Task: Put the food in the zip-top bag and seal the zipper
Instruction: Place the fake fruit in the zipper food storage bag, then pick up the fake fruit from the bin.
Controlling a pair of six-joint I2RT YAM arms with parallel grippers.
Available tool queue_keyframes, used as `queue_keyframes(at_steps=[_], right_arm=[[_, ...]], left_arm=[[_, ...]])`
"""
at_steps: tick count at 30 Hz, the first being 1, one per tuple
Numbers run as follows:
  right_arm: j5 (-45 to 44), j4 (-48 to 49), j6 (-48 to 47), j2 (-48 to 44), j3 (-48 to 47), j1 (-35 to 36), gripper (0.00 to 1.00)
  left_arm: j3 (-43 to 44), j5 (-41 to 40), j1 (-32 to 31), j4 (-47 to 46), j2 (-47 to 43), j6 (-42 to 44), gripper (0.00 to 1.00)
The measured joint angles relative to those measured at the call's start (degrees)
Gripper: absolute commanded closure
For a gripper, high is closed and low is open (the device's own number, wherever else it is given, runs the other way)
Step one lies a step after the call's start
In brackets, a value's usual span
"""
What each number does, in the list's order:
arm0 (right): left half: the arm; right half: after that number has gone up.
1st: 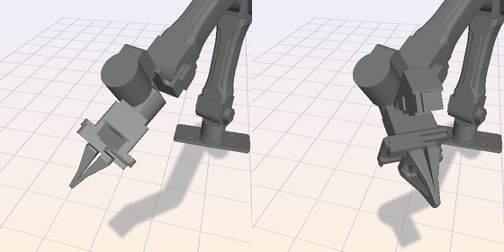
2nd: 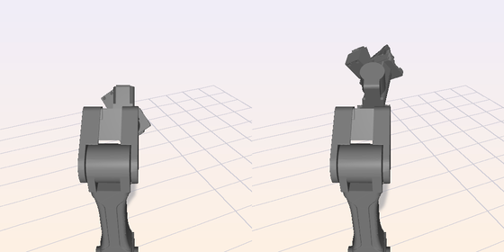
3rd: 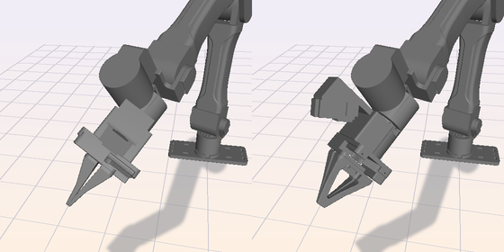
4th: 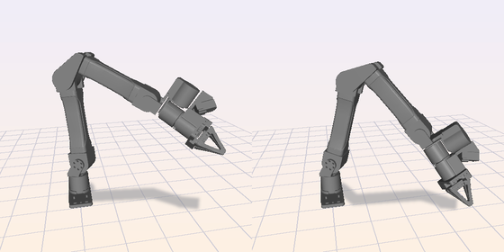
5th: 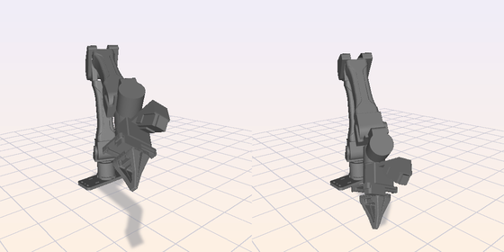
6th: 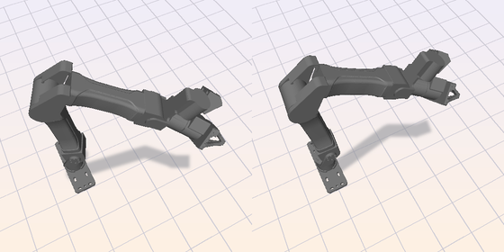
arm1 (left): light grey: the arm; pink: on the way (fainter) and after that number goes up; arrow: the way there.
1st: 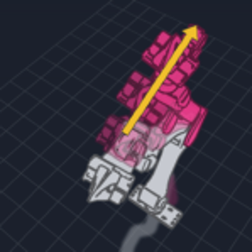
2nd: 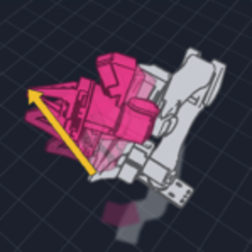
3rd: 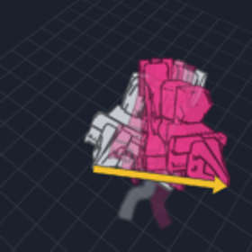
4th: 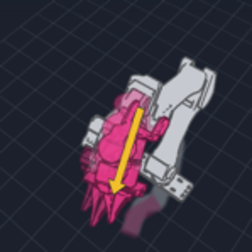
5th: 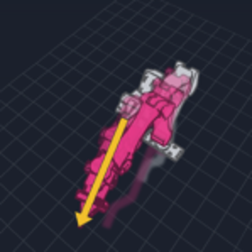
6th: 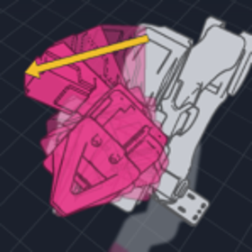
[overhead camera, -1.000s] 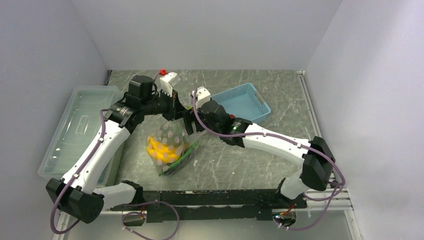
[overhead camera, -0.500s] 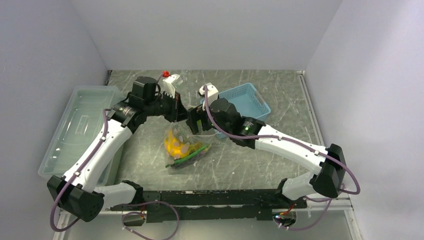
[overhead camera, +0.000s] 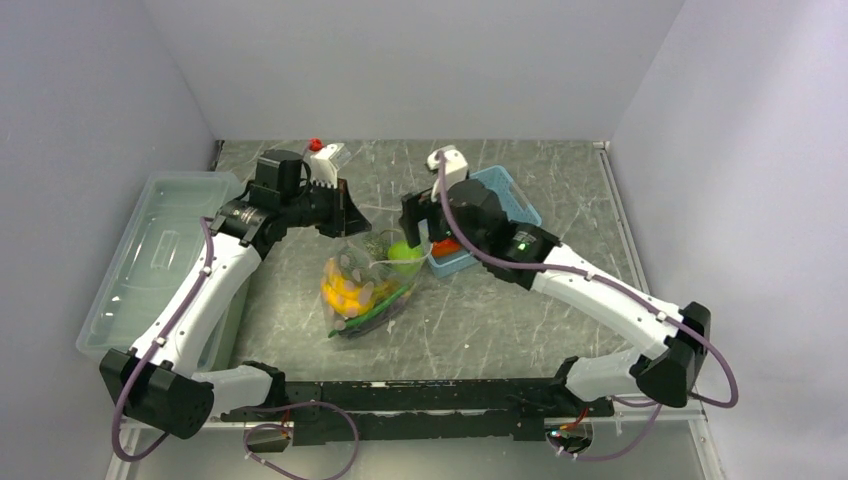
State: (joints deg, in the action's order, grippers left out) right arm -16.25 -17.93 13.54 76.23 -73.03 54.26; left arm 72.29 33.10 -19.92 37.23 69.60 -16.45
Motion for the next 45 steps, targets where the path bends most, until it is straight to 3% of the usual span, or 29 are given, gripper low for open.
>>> queue_keyframes(at_steps=[10,17,28,45], right_arm=[[2.03,-2.21,0.0,-1.73,-0.31,-15.69,0.19],[8.72,-1.79,1.57,7.61,-0.33,-23.34,0.22],[15.78,-3.48,3.19,21.88,-1.92,-25.86,0.21],[18.32,-7.43,6.49,27.41,-3.21,-26.45,0.19]], left_arm=[[-0.83,-1.55,0.66,0.13,-0.11,-0.87,1.0],[-1.7,-3.74,1.7,0.09,-1.95,-1.38,1.0],[-1.79,-6.03,2.19,0.28,-3.06,-1.46,1.0],[-2.49,-6.03,2.23,0.31,-4.33,-1.88,1.0]])
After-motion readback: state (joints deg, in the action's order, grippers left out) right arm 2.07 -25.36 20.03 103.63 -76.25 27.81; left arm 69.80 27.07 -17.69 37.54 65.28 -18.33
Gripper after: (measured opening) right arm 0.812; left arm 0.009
